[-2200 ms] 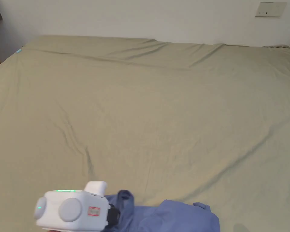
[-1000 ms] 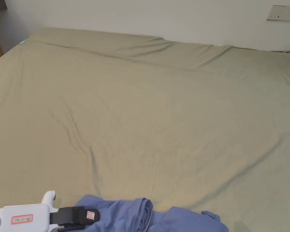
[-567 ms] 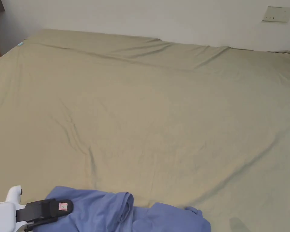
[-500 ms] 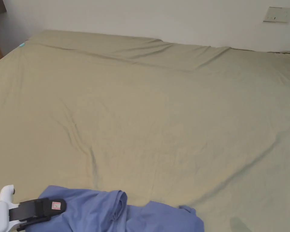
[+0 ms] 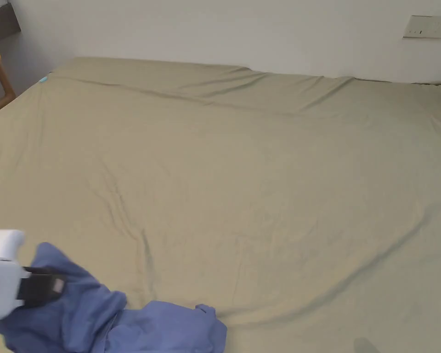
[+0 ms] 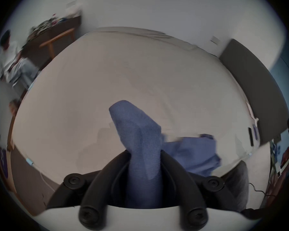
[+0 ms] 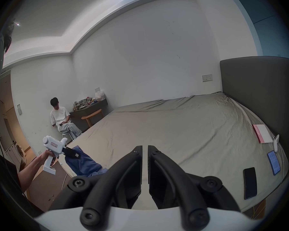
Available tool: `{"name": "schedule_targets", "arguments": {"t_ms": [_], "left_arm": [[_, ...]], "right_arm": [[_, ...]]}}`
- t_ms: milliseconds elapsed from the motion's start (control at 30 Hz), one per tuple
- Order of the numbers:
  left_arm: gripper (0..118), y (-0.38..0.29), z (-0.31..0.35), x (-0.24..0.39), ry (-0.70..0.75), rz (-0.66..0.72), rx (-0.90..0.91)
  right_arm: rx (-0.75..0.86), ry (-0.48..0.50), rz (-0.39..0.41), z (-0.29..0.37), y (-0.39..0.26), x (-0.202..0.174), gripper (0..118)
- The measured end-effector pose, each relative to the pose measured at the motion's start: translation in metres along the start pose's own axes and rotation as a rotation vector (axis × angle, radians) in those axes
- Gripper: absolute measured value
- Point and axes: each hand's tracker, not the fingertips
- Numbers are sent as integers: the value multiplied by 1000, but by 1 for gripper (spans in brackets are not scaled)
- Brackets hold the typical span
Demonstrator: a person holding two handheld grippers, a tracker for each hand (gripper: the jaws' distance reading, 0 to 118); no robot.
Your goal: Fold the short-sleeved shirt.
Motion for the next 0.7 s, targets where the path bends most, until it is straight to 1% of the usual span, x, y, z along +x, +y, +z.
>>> {"name": "schedule_targets", "arguments": {"t_ms": [67, 167, 233, 300, 367, 400, 433, 467, 500, 533, 567, 600, 667, 700], "left_arm": [[16, 1, -17, 39, -94, -34, -22], [16, -8, -67, 103, -212, -103, -97], [17, -19, -116, 122, -213, -143, -185], [28, -32, -151, 137, -185, -161, -256], [30, -43, -170, 137, -196, -153, -285], [35, -45, -173, 136, -204, -134, -261], [55, -43, -165, 131, -222, -100, -237], [72, -38, -158, 125, -272, -61, -231], [80, -35, -150, 116, -372, 16, -227], [80, -31, -136, 107, -415, 86, -182], [80, -27, -121, 100, -426, 130, -119], [80, -17, -99, 93, -404, 155, -28], [80, -10, -58, 79, -269, 179, 164], [77, -8, -47, 79, -188, 183, 223]], "right_arm": [[1, -2, -6, 2, -2, 1, 16], [-4, -6, -9, 4, -4, 2, 16], [-10, -9, -13, 5, -5, 4, 16], [-11, -17, -17, 8, -6, 5, 16], [-9, -25, -19, 13, -6, 7, 16], [-5, -29, -20, 15, -5, 9, 16], [-1, -33, -21, 18, -5, 10, 16], [2, -35, -23, 19, -5, 12, 16], [7, -38, -25, 20, -4, 14, 16], [13, -38, -31, 21, -4, 16, 16], [16, -39, -36, 21, -4, 18, 16], [19, -40, -40, 21, -4, 19, 16], [28, -41, -50, 21, -5, 20, 16], [31, -37, -56, 20, -6, 21, 16]]}}
